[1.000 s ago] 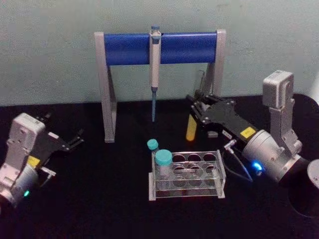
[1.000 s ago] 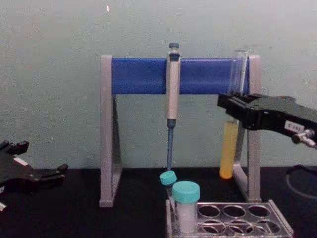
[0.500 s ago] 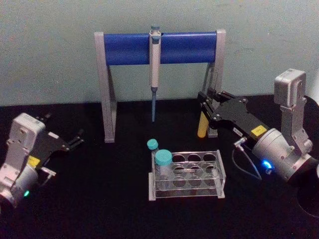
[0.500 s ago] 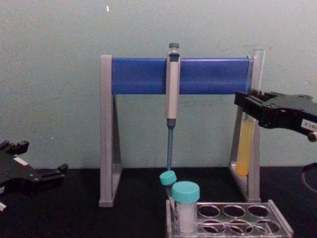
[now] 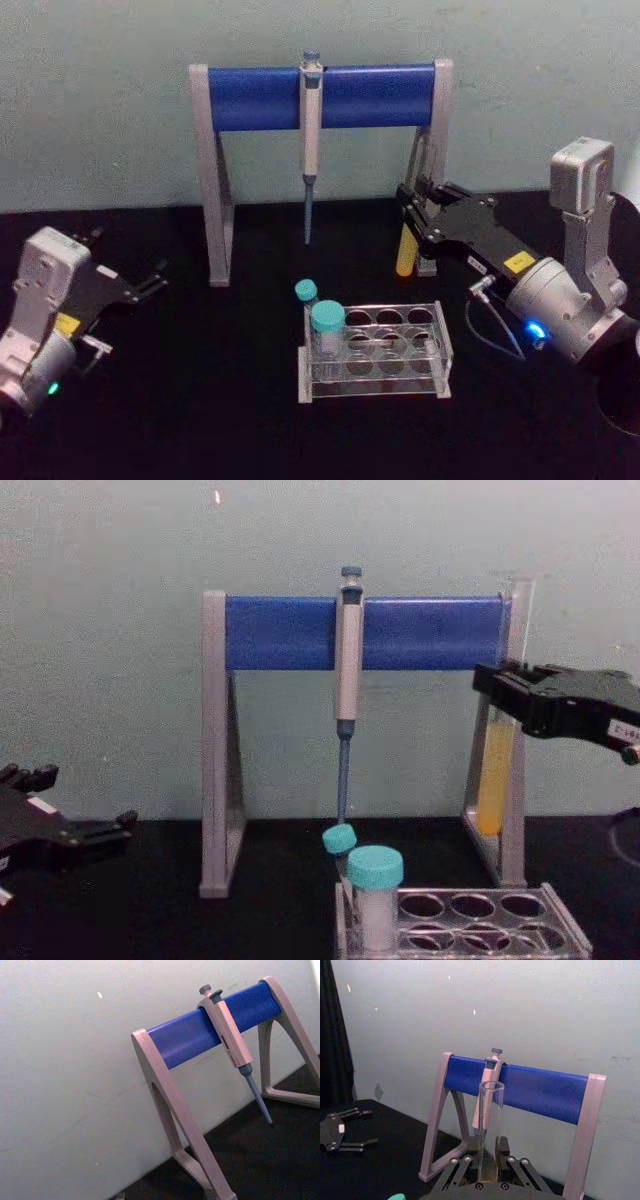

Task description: Pick up the test tube from the test tube rack, shake it, then place it back into the test tube rack.

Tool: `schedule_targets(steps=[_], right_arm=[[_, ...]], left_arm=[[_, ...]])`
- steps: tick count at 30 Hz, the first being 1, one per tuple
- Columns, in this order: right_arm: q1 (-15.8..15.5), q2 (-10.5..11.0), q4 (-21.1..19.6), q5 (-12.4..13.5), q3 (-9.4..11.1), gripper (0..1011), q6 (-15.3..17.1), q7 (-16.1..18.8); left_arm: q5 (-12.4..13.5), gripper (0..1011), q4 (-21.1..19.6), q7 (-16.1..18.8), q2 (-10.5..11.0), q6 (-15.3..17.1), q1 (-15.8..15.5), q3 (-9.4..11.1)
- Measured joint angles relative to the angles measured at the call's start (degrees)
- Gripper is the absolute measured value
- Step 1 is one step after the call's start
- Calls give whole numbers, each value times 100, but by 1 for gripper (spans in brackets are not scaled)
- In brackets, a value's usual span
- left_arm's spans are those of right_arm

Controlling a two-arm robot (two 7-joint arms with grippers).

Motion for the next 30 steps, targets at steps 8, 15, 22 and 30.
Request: schedule_targets(steps=[8,15,22,30], right_arm=[[2,-1,0,-1,-5,232,6,16],[3,18,-11,8,-6,232,13,40],[-14,38,-32,27,-3,232,13,56],[-33,122,-63,109,-38,232,8,226]], left_arm=[[0,1010,0,0,0,0,0,0],[0,1010,0,0,0,0,0,0],[0,1010,0,0,0,0,0,0],[0,1010,0,0,0,0,0,0]])
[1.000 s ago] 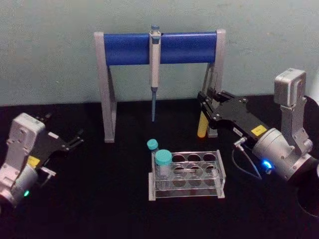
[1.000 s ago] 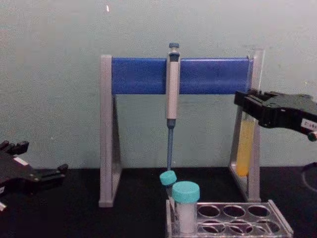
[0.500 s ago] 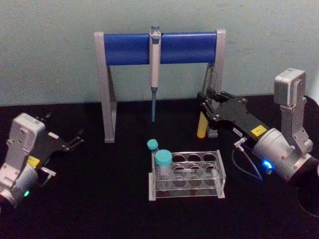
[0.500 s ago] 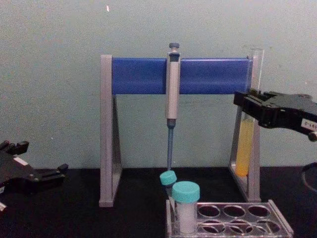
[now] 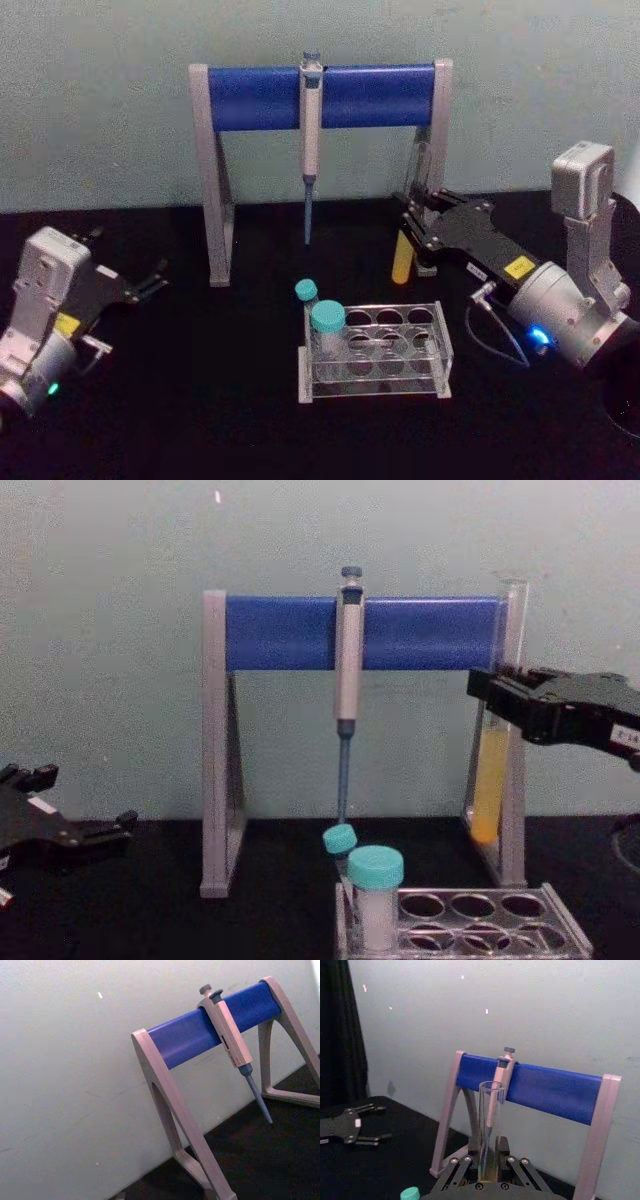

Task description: Pick up the test tube from the test tube rack, shake it, then place it back into the test tube rack.

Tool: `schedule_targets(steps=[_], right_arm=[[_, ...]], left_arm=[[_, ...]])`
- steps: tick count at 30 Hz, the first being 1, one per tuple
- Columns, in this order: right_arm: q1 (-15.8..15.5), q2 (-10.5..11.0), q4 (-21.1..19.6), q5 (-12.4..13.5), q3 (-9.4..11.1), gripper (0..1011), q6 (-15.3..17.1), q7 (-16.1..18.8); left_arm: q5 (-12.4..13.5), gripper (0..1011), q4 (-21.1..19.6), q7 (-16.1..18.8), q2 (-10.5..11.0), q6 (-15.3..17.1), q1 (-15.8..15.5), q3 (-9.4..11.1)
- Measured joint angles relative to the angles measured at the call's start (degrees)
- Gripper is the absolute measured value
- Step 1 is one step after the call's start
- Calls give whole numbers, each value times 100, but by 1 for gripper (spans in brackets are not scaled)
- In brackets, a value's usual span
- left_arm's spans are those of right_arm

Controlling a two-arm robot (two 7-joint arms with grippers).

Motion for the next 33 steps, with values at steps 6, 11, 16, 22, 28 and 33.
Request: schedule_targets(steps=[6,11,16,22,28,33], right_arm=[[-79,124,-115,116,-32,232,16,151],[-172,226,-198,238,-62,232,54,237],[-223,279,-218,303,-103,232,78,253],[-238,299,-185,347,-166,232,91,237],[-228,286,-126,346,-221,232,102,175],[-201,265,-65,343,-246,232,105,145]], left_arm=[[0,1010,0,0,0,0,0,0],[0,1010,0,0,0,0,0,0],[0,1010,0,0,0,0,0,0],[0,1010,0,0,0,0,0,0],[0,1010,0,0,0,0,0,0],[0,1010,0,0,0,0,0,0]])
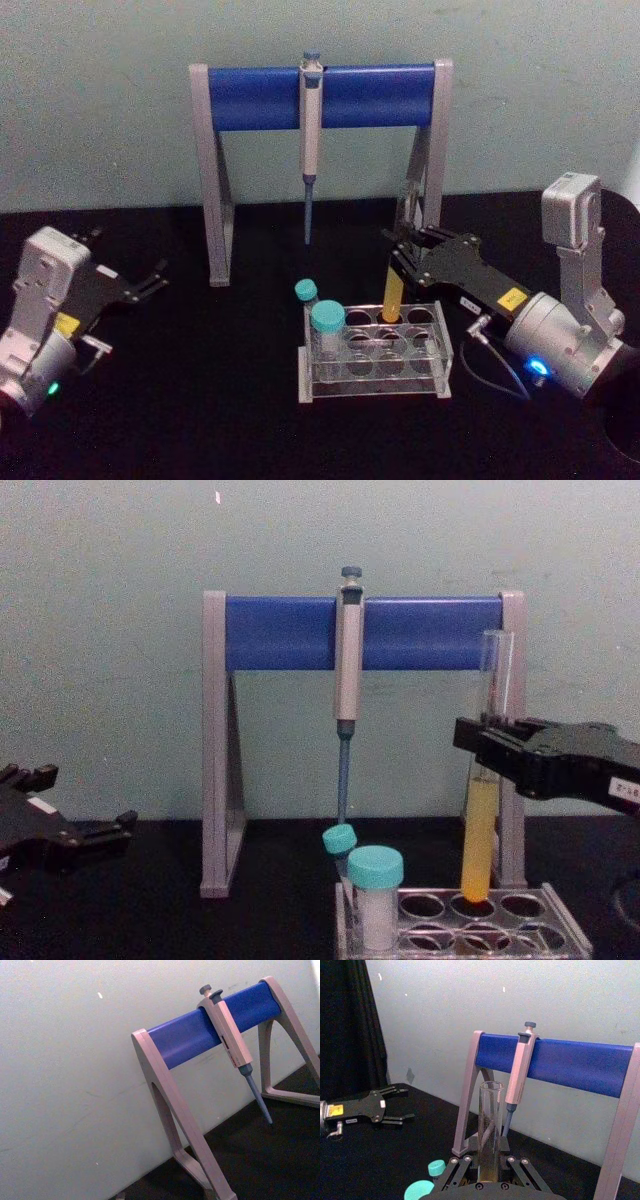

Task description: Pick up the test tube from the test tube rack, shake it, then place it back into the test tube rack.

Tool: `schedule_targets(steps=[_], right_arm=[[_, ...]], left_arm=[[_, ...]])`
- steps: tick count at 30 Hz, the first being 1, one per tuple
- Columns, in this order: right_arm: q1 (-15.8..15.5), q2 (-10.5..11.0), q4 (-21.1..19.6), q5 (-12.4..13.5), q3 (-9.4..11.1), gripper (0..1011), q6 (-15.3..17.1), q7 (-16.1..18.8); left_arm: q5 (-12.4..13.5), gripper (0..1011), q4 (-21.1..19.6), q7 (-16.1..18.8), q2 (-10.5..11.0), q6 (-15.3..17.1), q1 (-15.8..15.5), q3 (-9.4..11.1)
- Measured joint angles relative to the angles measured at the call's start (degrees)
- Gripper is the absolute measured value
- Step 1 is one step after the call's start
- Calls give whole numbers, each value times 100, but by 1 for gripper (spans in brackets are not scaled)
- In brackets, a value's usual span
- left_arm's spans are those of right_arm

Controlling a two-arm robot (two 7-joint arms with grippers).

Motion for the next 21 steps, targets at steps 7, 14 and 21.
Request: schedule_targets(steps=[7,14,21], right_arm=[[41,-23,89,-62,-40,232,-18,-26],[46,-34,143,-135,-54,232,-34,-58],[23,-67,217,-150,-59,232,-52,-58]], left_arm=[[0,1010,0,0,0,0,0,0],[0,1010,0,0,0,0,0,0],[0,1010,0,0,0,0,0,0]])
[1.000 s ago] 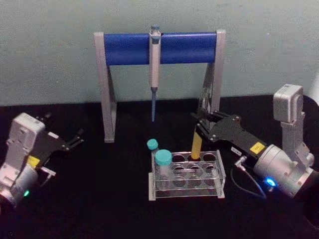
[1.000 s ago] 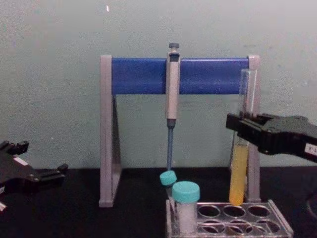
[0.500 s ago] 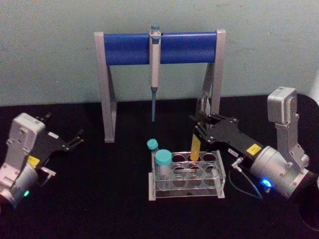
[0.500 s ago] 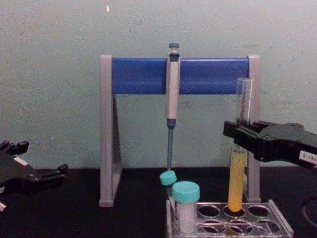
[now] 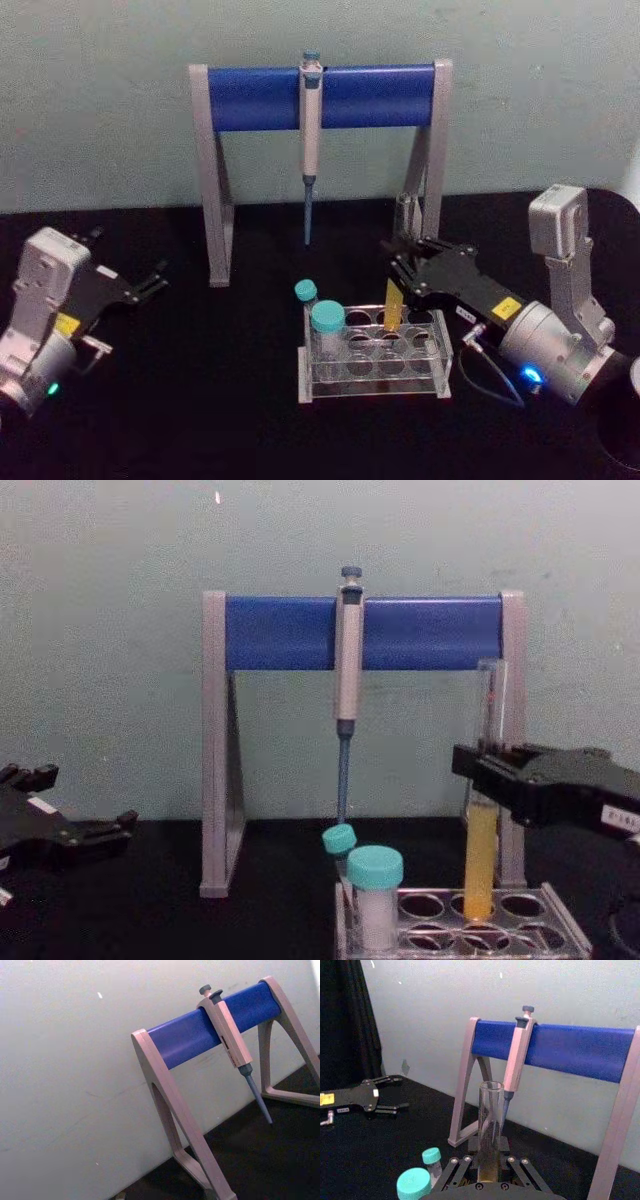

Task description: Pick up the test tube from the test tube rack, shake it, then place it back into the test tube rack.

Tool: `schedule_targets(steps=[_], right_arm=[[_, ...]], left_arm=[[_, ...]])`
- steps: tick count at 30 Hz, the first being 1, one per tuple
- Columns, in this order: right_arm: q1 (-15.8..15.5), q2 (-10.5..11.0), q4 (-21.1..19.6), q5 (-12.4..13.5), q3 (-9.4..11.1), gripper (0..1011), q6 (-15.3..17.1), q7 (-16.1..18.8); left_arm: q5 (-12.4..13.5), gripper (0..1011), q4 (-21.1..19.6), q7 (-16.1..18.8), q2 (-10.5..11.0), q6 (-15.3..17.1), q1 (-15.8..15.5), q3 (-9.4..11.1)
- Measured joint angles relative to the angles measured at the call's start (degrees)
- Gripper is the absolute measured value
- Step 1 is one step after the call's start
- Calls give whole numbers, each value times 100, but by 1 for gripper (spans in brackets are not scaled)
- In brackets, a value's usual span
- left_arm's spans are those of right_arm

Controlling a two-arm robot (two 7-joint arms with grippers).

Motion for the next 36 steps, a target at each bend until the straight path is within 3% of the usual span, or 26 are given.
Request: schedule_targets(steps=[36], right_arm=[[-121,-180,360,-309,-48,232,-85,-90]], left_arm=[[0,1010,0,0,0,0,0,0]])
